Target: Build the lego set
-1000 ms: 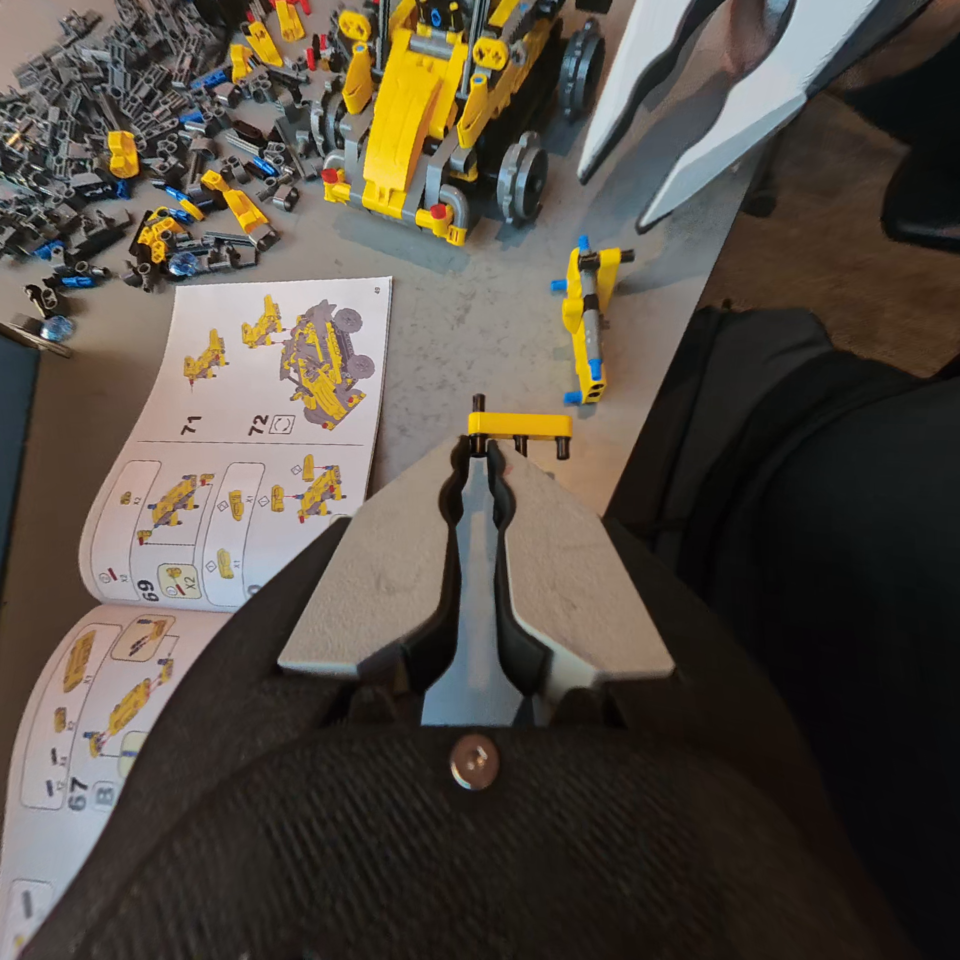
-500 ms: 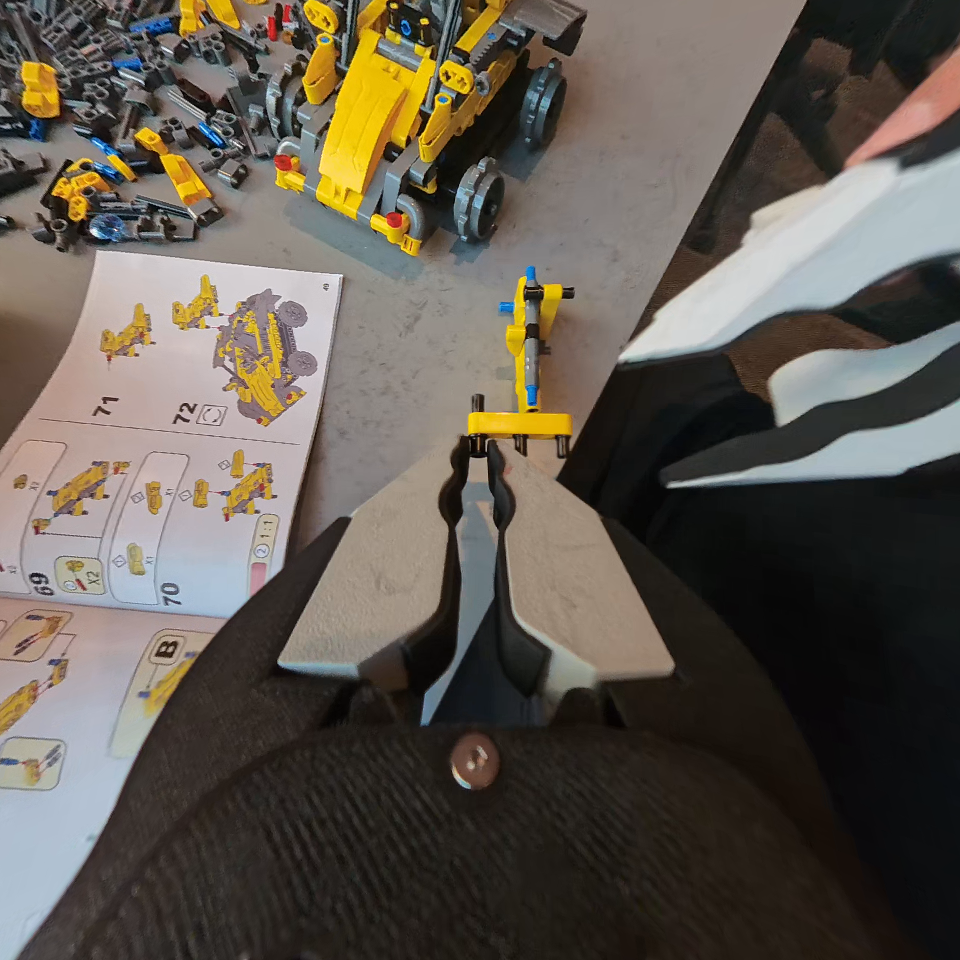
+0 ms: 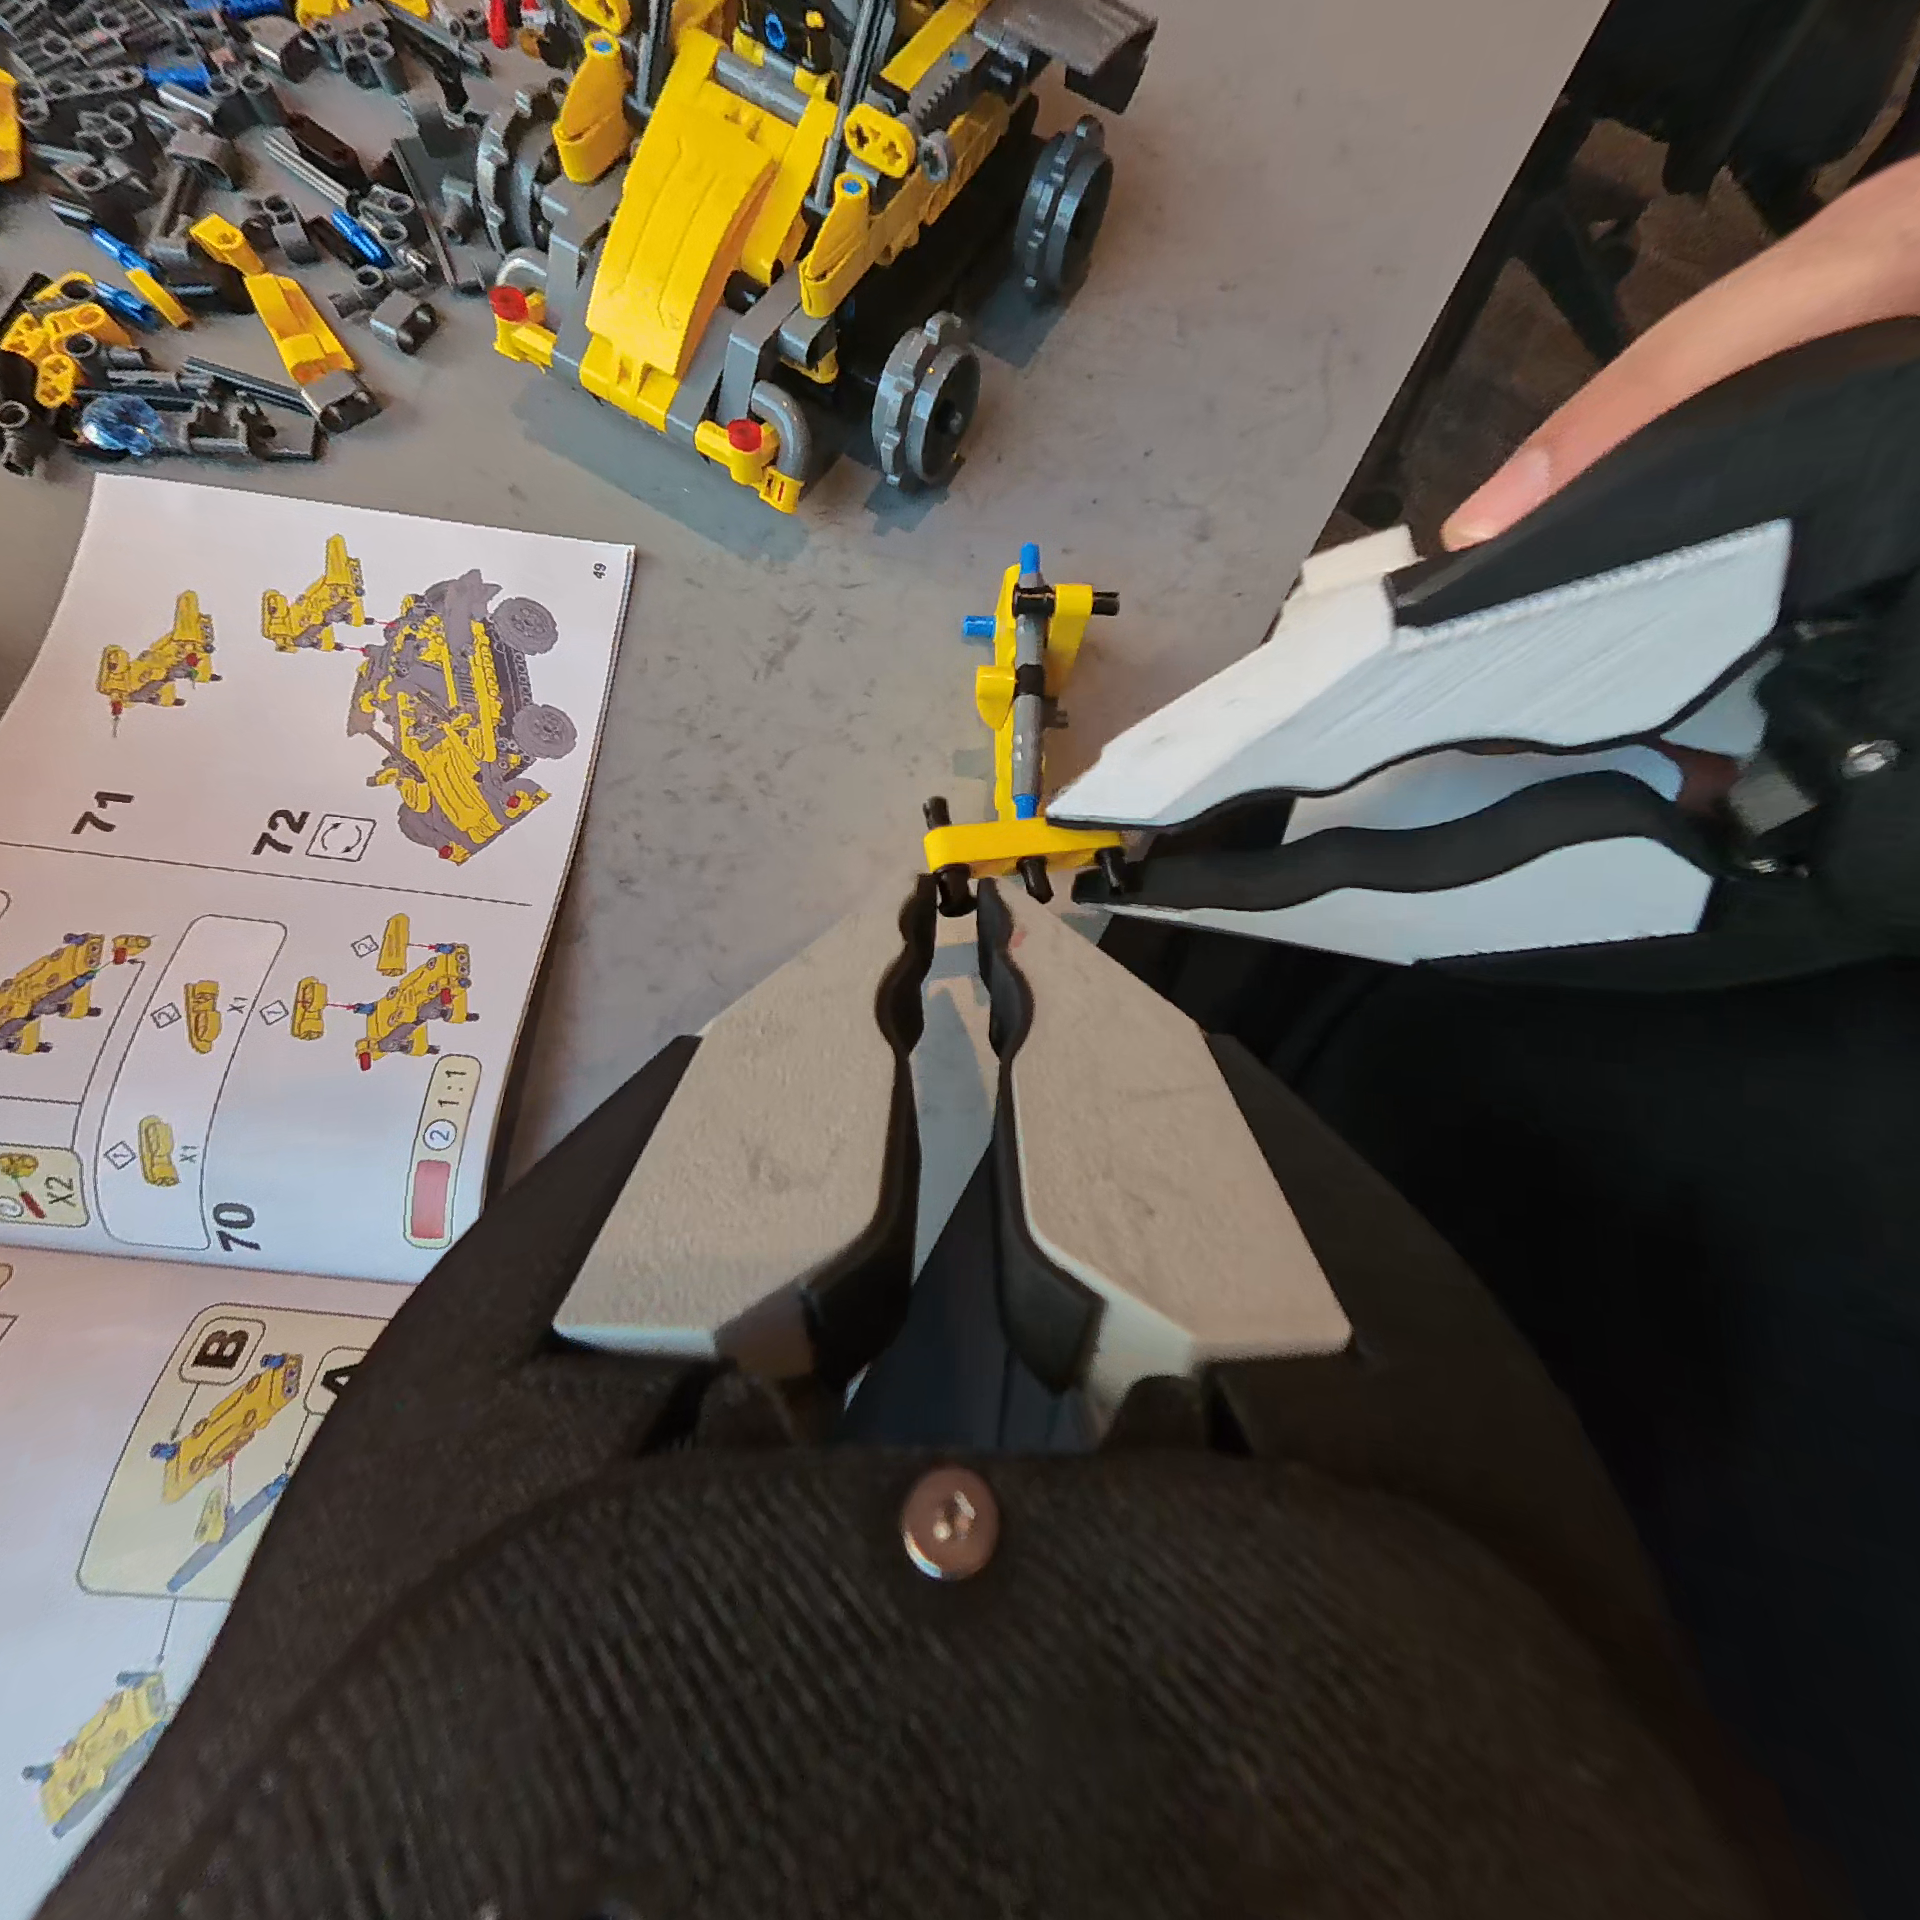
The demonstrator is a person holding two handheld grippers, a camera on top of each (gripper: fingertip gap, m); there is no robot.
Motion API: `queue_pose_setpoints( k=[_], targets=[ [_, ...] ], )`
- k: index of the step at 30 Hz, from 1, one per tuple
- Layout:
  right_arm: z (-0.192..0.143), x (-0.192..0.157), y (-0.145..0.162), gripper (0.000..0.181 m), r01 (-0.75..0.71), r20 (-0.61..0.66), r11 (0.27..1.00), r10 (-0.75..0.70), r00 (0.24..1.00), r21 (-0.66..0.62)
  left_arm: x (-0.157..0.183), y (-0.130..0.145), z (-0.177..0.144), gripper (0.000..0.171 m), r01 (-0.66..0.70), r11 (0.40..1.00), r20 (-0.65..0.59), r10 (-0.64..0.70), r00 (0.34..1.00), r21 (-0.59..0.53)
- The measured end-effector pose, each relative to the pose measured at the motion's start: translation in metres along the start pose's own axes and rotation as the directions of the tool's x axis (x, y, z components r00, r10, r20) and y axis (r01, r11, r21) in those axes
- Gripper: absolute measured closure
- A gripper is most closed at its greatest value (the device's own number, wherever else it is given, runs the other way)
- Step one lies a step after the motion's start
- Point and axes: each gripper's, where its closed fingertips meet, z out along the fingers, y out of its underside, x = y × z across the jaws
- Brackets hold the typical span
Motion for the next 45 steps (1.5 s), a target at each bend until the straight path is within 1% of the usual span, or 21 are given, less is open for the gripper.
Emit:
queue_pose_setpoints(
  k=[6, 9, 12, 16, 18, 21, 22, 24, 27, 30, 32, 34, 37, 38, 39, 40, 42, 43, 45],
  targets=[
    [-0.009, 0.013, -0.010, 0.168, 0.052, -0.107, 0.997, -0.045, 0.993, 0.065, 0.001, -0.007, -0.007, 0.167, 0.031, 0.999, -0.034, -0.029, 0.999, 0.043],
    [-0.010, 0.019, -0.010, 0.172, 0.127, -0.180, 0.989, -0.112, 0.977, 0.075, 0.001, -0.010, -0.008, 0.167, 0.073, 0.994, -0.073, -0.067, 0.995, 0.079],
    [-0.010, 0.018, -0.010, 0.172, 0.158, -0.203, 0.984, -0.138, 0.969, 0.083, 0.002, -0.010, -0.006, 0.167, 0.114, 0.989, -0.115, -0.103, 0.988, 0.095],
    [-0.011, 0.019, -0.008, 0.172, 0.181, -0.221, 0.979, -0.157, 0.963, 0.096, 0.002, -0.013, -0.005, 0.167, 0.116, 0.987, -0.131, -0.100, 0.986, 0.115],
    [-0.017, 0.024, -0.010, 0.173, 0.187, -0.250, 0.974, -0.151, 0.956, 0.128, 0.005, -0.018, -0.010, 0.167, 0.134, 0.980, -0.173, -0.107, 0.979, 0.147],
    [-0.035, 0.043, -0.015, 0.173, 0.112, -0.283, 0.967, -0.045, 0.958, 0.227, -0.002, -0.026, -0.020, 0.153, 0.203, 0.959, -0.227, -0.157, 0.961, 0.196],
    [-0.040, 0.049, -0.016, 0.173, 0.063, -0.268, 0.961, 0.012, 0.963, 0.269, -0.004, -0.026, -0.023, 0.149, 0.231, 0.953, -0.253, -0.177, 0.951, 0.199],
    [-0.049, 0.055, -0.019, 0.174, -0.056, -0.188, 0.931, 0.131, 0.973, 0.362, 0.000, -0.029, -0.026, 0.142, 0.292, 0.934, -0.337, -0.213, 0.917, 0.204],
    [-0.059, 0.058, -0.027, 0.174, -0.267, -0.025, 0.832, 0.319, 0.948, 0.487, 0.015, -0.040, -0.028, 0.139, 0.363, 0.903, -0.470, -0.224, 0.854, 0.230],
    [-0.062, 0.058, -0.029, 0.174, -0.404, 0.096, 0.739, 0.423, 0.901, 0.539, 0.025, -0.046, -0.025, 0.139, 0.361, 0.897, -0.502, -0.197, 0.842, 0.254],
    [-0.059, 0.057, -0.028, 0.174, -0.456, 0.143, 0.710, 0.456, 0.878, 0.537, 0.030, -0.052, -0.029, 0.139, 0.359, 0.886, -0.518, -0.169, 0.838, 0.292],
    [-0.055, 0.053, -0.027, 0.174, -0.477, 0.168, 0.702, 0.464, 0.870, 0.529, 0.033, -0.060, -0.035, 0.142, 0.374, 0.868, -0.540, -0.153, 0.828, 0.327],
    [-0.051, 0.045, -0.029, 0.174, -0.453, 0.164, 0.723, 0.436, 0.885, 0.522, 0.032, -0.065, -0.042, 0.152, 0.395, 0.845, -0.552, -0.147, 0.821, 0.361],
    [-0.051, 0.042, -0.031, 0.174, -0.439, 0.160, 0.729, 0.422, 0.892, 0.524, 0.031, -0.066, -0.044, 0.167, 0.393, 0.842, -0.550, -0.143, 0.823, 0.370],
    [-0.050, 0.040, -0.032, 0.174, -0.424, 0.153, 0.739, 0.408, 0.900, 0.524, 0.032, -0.065, -0.046, 0.171, 0.382, 0.843, -0.552, -0.126, 0.825, 0.378],
    [-0.049, 0.039, -0.032, 0.174, -0.407, 0.134, 0.752, 0.398, 0.907, 0.518, 0.034, -0.064, -0.046, 0.171, 0.367, 0.850, -0.547, -0.114, 0.829, 0.378],
    [-0.047, 0.042, -0.028, 0.174, -0.367, 0.070, 0.782, 0.387, 0.920, 0.503, 0.029, -0.057, -0.039, 0.171, 0.325, 0.884, -0.482, -0.135, 0.866, 0.336],
    [-0.048, 0.042, -0.028, 0.174, -0.354, 0.063, 0.790, 0.374, 0.925, 0.501, 0.024, -0.054, -0.038, 0.164, 0.299, 0.899, -0.445, -0.136, 0.885, 0.320],
    [-0.054, 0.045, -0.030, 0.174, -0.331, 0.039, 0.786, 0.365, 0.930, 0.522, 0.016, -0.046, -0.038, 0.141, 0.272, 0.924, -0.397, -0.151, 0.905, 0.269]
  ],
)
